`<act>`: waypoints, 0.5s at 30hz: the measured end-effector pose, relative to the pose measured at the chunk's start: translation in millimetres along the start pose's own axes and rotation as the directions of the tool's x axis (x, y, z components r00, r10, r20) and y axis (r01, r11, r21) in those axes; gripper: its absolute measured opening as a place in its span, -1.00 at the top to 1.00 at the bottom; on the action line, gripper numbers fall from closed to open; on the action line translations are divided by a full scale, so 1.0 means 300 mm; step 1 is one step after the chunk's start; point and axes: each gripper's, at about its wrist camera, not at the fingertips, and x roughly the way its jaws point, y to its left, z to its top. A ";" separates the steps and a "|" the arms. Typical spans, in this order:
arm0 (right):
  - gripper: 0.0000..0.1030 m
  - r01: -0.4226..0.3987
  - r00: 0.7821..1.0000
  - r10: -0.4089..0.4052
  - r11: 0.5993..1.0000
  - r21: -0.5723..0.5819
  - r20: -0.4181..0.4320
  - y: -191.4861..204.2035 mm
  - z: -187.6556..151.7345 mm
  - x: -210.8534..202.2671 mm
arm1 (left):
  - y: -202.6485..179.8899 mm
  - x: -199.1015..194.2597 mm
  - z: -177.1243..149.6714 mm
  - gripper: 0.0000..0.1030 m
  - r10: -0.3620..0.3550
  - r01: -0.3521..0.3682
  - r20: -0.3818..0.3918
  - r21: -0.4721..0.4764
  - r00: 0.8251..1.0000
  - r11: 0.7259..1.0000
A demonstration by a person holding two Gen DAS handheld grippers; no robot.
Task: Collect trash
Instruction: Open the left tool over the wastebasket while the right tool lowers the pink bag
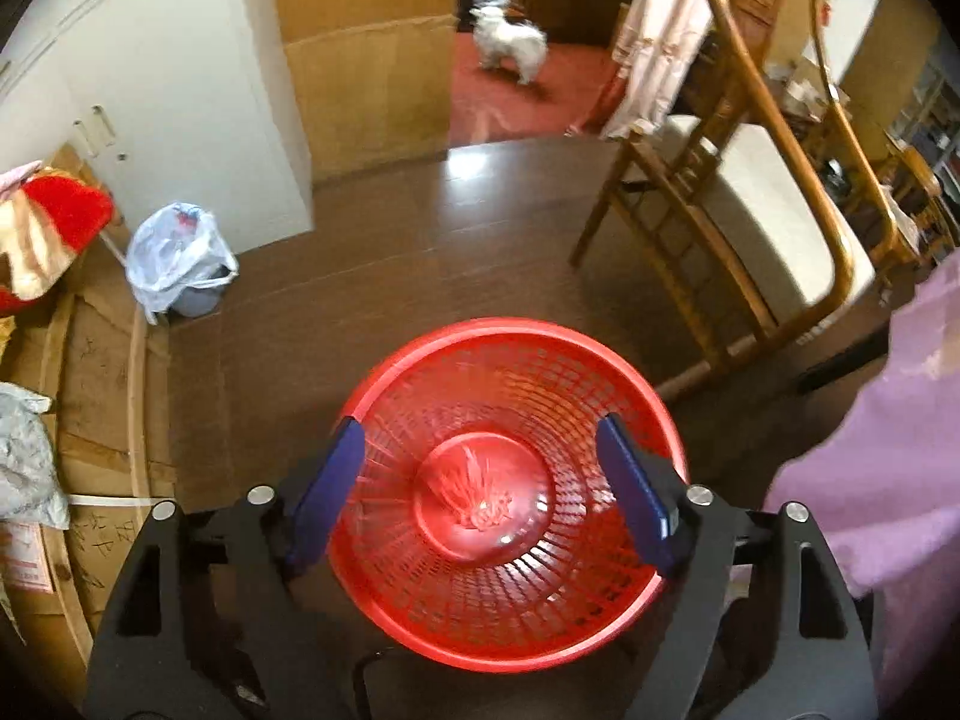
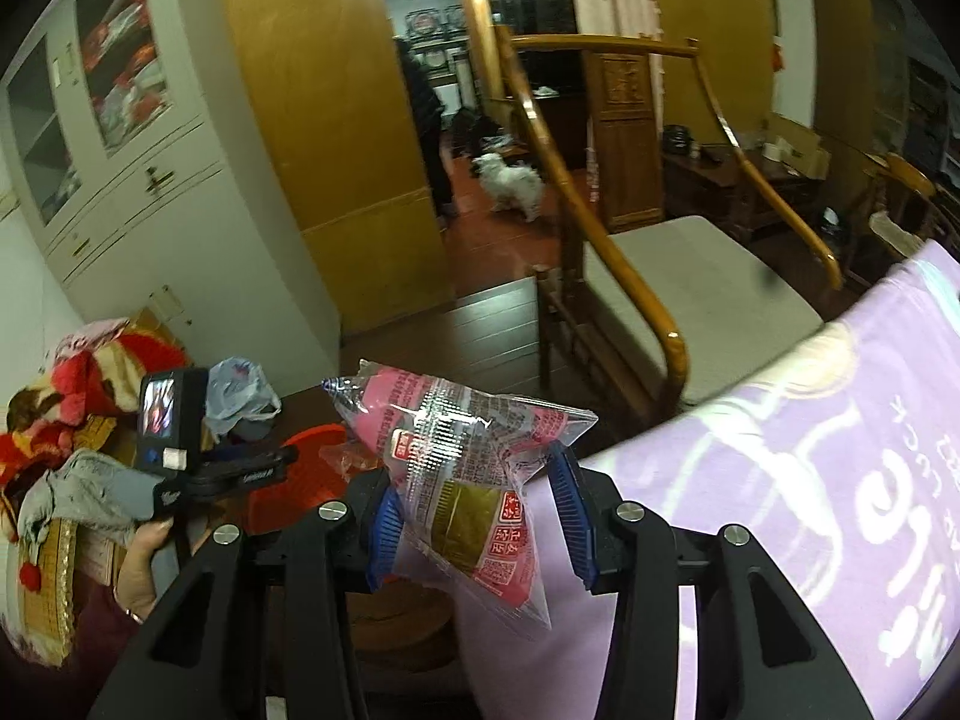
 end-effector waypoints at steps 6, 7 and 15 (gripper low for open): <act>0.12 -0.019 1.000 0.019 0.998 -0.055 -0.003 0.060 -0.032 -0.019 | 0.159 0.002 0.083 -0.66 0.272 -0.269 0.131 -0.044 0.953 0.962; 0.12 -0.016 1.000 0.016 0.998 -0.060 -0.004 0.067 -0.039 -0.025 | 0.184 0.014 0.098 -0.68 0.312 -0.308 0.154 -0.045 0.938 0.950; 0.10 0.017 1.000 -0.018 0.999 -0.029 -0.005 0.052 -0.069 -0.016 | 0.267 0.270 0.270 -0.72 0.188 -0.188 0.075 -0.005 0.979 0.982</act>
